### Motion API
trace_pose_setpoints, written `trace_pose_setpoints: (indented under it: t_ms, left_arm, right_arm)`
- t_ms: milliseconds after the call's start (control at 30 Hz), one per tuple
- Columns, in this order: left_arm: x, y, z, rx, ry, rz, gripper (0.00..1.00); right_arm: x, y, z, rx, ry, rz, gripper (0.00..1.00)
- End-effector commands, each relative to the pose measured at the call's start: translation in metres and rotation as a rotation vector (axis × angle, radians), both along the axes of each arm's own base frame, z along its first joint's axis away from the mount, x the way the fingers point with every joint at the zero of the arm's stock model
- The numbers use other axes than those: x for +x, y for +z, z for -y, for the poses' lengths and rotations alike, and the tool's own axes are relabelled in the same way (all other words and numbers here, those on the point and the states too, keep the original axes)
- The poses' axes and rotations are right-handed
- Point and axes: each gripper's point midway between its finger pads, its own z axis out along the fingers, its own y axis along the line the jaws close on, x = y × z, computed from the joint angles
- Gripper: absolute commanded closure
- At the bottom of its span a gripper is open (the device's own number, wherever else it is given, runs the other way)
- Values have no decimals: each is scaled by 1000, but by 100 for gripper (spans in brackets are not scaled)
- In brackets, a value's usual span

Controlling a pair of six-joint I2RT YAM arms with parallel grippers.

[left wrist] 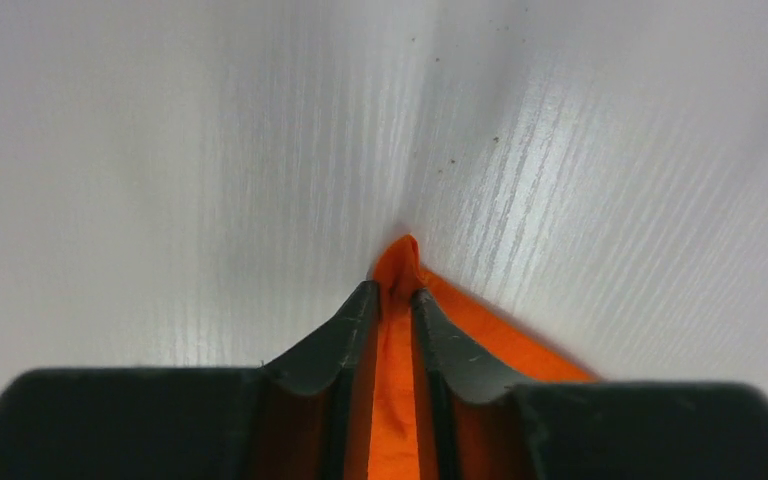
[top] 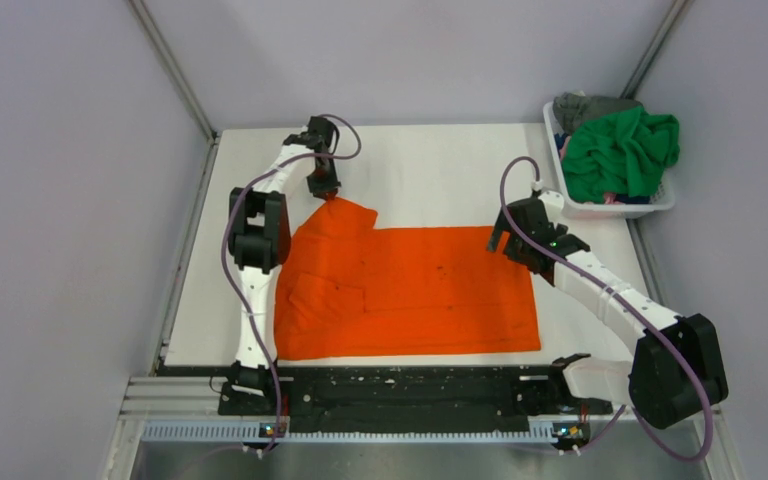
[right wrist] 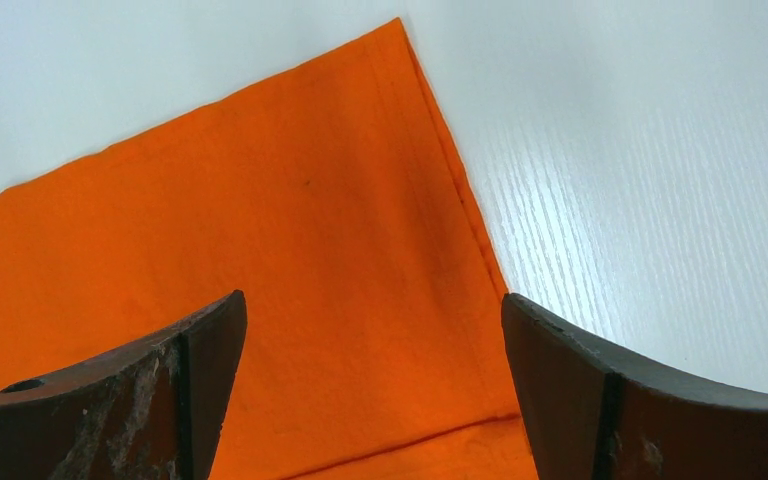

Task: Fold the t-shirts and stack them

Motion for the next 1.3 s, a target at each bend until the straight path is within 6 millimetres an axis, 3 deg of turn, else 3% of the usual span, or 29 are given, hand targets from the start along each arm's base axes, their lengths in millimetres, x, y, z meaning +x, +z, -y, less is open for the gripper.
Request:
trace_pose_setpoints:
  t_ms: [0, 100, 300, 400, 667, 900, 1033, 1100, 1267]
  left_arm:
    - [-7, -7, 0, 21, -3, -32, 82]
    - [-1, -3, 2, 19, -7, -18, 100]
    - [6, 9, 6, 2, -38, 22, 100]
    - [8, 25, 10, -9, -55, 69, 100]
    - [6, 63, 26, -60, -74, 186, 100]
    - [-13, 71, 32, -83, -66, 226, 100]
    - [-22, 73, 32, -92, -57, 221, 100]
    - [-27, 75, 34, -98, -59, 222, 100]
    - [-39, 80, 36, -113, -63, 234, 100]
  right_arm:
    - [16, 17, 9, -30, -48, 64, 4]
    - [28, 18, 14, -40, -71, 58, 4]
    - [65, 10, 30, -60, -133, 24, 8]
    - [86, 0, 40, -71, -164, -13, 12]
    - [139, -38, 37, -109, -117, -104, 34]
    - [135, -68, 39, -136, -124, -187, 42]
    - [122, -75, 40, -133, -126, -212, 48]
    - [117, -76, 40, -127, -127, -212, 56]
    - [104, -79, 40, -111, -131, -221, 58]
